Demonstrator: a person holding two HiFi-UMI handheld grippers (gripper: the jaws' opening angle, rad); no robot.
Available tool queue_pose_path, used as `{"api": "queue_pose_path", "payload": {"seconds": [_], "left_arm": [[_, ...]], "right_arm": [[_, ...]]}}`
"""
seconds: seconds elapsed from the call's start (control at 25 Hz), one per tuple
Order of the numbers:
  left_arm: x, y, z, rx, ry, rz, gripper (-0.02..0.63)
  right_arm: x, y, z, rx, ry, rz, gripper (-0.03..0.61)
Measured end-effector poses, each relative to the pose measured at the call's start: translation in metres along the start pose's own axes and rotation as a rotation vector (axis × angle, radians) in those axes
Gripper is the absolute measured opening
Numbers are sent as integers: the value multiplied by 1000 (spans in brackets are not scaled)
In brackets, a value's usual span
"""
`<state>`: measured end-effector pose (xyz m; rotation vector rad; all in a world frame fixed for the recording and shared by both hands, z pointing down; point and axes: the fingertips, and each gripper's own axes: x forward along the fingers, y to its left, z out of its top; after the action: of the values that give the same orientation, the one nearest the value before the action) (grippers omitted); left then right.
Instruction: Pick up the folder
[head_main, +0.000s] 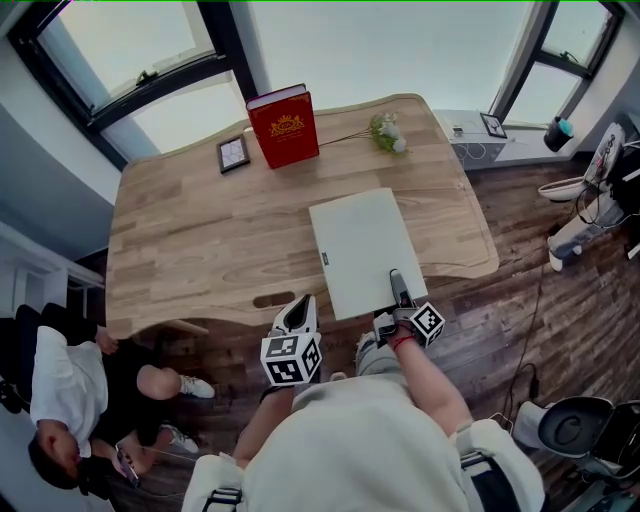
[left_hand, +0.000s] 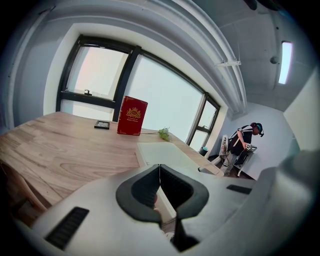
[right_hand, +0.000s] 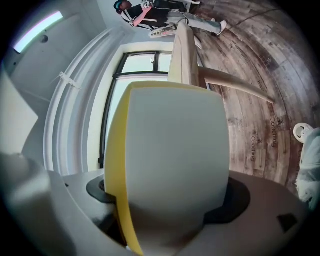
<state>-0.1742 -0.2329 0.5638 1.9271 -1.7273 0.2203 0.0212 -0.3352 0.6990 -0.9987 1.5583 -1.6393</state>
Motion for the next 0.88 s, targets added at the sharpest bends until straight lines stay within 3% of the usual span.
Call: {"api": "queue_pose_path", "payload": {"seconds": [0.32,0.4,0.44,0.88], "left_arm": [[0,5,1,-3,-3,16,21],[0,5,1,-3,-4,16,21],[0,4,1,-3,-4,16,21],[-6,5,0,-3,-4,12,21]], "right_arm": [[0,-1,-1,-29,12,-9,458],[-2,-3,0,-31,14,-14,355],[-3,-4,0,-30,16,-17,339],[-5,3,-1,-28,29,-8,295]]}}
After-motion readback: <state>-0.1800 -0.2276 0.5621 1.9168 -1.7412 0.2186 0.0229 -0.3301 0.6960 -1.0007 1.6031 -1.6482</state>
